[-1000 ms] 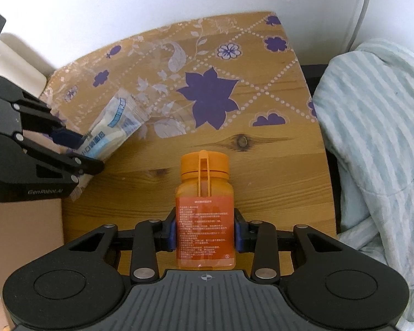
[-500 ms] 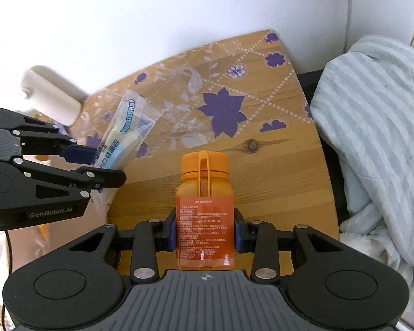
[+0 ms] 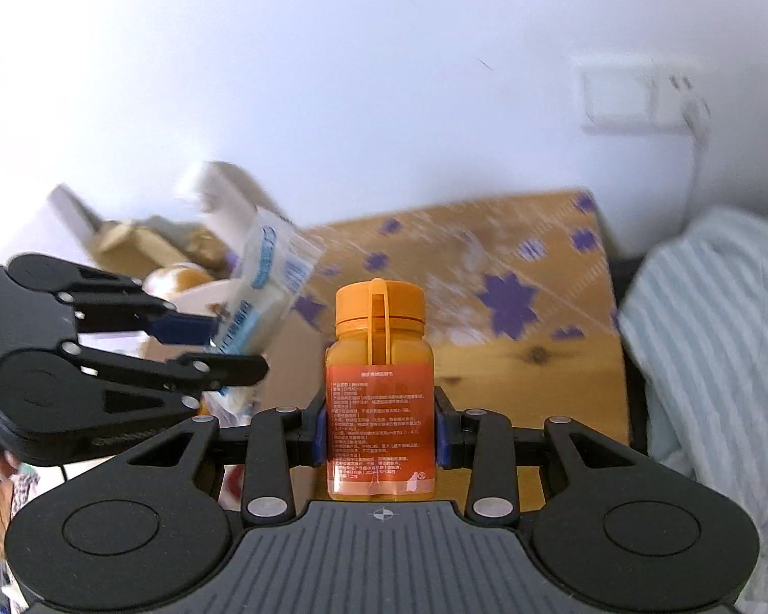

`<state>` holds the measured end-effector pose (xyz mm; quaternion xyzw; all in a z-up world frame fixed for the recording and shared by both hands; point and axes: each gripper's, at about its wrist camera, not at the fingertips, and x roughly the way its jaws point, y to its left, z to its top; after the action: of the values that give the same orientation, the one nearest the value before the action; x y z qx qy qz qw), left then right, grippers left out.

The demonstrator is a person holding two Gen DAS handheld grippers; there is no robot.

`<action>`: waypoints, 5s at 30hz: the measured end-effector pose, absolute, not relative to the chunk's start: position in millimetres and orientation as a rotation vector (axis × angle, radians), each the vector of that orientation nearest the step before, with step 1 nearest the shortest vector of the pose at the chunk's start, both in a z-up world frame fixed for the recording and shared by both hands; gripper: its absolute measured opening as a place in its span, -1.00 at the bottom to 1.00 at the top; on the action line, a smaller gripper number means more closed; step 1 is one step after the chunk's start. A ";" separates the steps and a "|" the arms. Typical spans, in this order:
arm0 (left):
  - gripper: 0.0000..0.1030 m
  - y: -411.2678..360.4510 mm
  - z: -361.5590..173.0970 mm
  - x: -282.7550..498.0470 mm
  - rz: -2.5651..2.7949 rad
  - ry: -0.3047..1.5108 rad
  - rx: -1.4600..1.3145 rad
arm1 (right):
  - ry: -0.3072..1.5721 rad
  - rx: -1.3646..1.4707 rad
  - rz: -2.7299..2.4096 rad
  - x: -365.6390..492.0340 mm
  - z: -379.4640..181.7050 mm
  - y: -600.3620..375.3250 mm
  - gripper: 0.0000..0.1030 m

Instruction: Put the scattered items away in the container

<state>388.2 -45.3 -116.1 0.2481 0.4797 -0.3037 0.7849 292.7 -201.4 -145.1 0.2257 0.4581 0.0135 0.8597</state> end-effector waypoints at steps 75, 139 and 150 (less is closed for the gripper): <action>0.58 120.4 -139.4 325.8 -0.273 0.928 0.271 | 1.045 0.249 -0.026 325.3 -123.6 -10.3 0.77; 0.58 49.1 -23.3 3.9 -0.256 0.797 0.171 | 0.787 0.219 -0.153 -8.5 -3.2 -28.2 0.92; 0.58 39.8 -16.9 -22.3 -0.279 0.766 0.188 | 0.766 0.219 -0.193 -40.3 1.6 -29.1 0.92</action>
<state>-22.3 39.8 -16.9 0.0914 0.3721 -0.1356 0.9137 -40.3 -29.1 1.6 0.1064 0.3725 -0.0939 0.9171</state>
